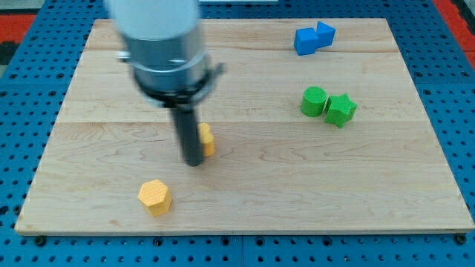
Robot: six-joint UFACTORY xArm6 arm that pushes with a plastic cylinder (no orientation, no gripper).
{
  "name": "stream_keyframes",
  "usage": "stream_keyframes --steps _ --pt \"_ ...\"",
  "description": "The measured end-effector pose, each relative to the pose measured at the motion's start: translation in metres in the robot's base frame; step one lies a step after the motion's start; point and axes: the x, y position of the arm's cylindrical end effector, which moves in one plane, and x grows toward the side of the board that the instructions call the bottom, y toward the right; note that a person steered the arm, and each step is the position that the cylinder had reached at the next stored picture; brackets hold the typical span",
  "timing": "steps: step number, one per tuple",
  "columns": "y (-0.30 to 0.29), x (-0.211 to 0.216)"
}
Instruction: Move your arm closer to the yellow hexagon
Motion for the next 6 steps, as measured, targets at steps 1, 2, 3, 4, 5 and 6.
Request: stream_keyframes --steps 1,2,3,4,5,6 --pt "0.037 -0.081" --pt "0.082 -0.078" --pt "0.115 0.043" --pt "0.076 0.106" --pt "0.044 0.106" --pt "-0.039 0.099"
